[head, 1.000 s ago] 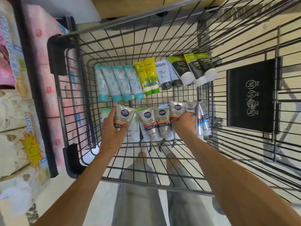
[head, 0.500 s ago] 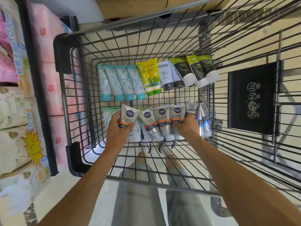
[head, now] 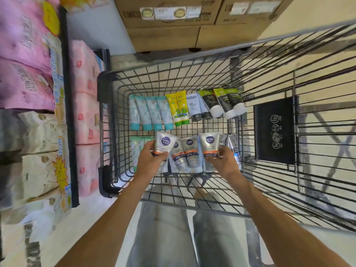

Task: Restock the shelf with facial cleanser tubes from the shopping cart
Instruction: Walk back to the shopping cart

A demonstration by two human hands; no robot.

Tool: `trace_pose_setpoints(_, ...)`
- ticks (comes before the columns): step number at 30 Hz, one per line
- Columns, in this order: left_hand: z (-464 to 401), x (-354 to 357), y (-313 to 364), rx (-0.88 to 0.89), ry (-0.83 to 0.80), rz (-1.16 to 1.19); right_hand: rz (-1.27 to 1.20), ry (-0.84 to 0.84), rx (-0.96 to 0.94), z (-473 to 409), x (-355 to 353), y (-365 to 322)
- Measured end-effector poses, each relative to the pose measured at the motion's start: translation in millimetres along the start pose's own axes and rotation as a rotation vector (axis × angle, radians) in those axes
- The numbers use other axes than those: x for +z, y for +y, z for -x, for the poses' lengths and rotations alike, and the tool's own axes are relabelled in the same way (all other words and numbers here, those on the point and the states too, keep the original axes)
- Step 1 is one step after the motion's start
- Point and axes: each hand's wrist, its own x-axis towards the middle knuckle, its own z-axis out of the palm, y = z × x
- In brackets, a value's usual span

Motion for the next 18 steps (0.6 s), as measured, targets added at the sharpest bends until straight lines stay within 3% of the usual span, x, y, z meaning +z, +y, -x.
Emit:
trace_pose_setpoints(10,107.0,-25.6,65.9,0.134,0.096,0.183,-0.189,-0.013,-0.242,107.1,-62.4,-45.5)
trace_pose_setpoints(18,194.9,-25.6,74.4,0.167,0.325,0.369,-0.082,-0.219,-0.518,159.3,-91.8,-77.5)
